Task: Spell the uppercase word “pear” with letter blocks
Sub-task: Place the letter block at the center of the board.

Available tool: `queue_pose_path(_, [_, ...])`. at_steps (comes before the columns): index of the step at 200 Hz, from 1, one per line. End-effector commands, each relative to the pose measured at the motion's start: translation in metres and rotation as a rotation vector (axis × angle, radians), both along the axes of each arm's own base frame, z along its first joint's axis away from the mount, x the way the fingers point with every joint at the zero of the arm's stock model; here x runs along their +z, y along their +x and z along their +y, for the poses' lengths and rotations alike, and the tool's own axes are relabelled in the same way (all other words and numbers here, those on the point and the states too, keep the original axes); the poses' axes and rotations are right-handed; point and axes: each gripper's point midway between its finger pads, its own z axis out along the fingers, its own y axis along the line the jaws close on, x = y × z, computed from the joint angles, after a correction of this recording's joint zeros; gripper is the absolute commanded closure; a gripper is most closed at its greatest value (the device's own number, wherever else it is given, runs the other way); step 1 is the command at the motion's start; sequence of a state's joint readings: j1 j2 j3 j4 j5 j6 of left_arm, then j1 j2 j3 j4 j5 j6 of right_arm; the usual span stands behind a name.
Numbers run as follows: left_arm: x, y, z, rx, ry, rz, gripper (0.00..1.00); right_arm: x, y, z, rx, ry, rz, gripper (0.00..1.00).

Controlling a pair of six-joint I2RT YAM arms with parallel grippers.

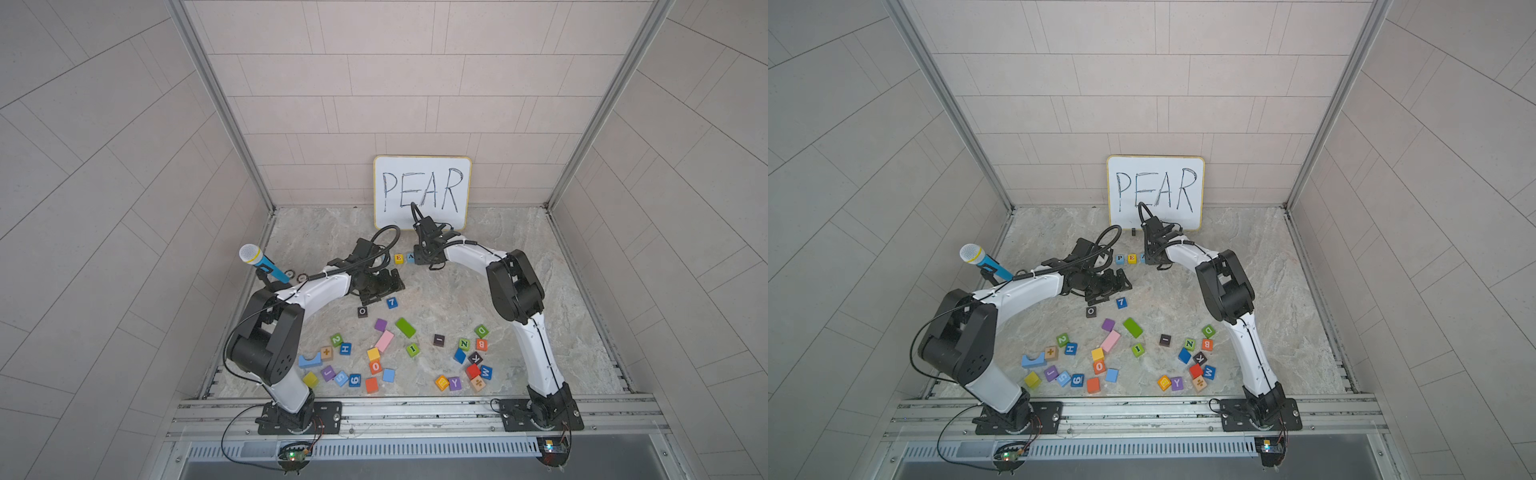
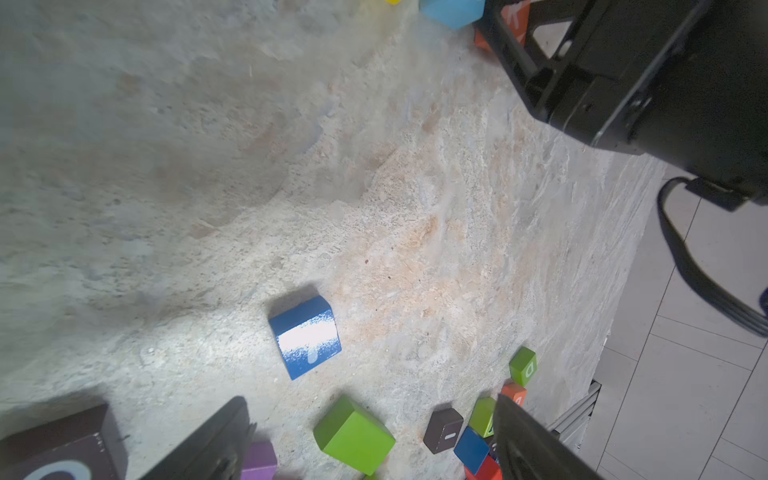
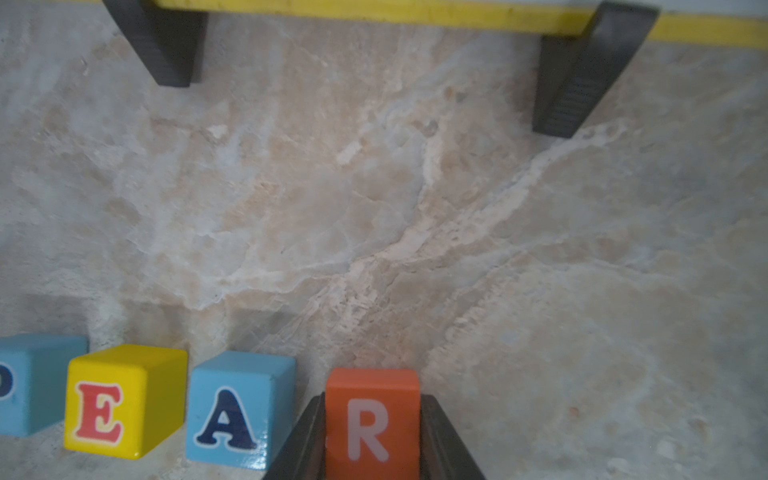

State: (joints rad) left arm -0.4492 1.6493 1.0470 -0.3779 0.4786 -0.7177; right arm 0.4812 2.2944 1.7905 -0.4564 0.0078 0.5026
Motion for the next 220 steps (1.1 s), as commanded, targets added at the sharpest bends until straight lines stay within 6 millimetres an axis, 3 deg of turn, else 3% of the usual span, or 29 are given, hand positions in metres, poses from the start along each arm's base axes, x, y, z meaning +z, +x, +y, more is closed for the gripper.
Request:
queue_pose_path(1, [0.007,0.001,0.002,0.003,-0.01,-0.02,0.05,-0.013,-0.003,-0.008,-0.027,-0.02,0.037,0.62])
queue_pose_path(220, [0.008,-0.004,0.003,0.002,-0.022,-0.028,0.05,0.022,0.005,-0.01,-0.044,0.004,-0.016,0.57])
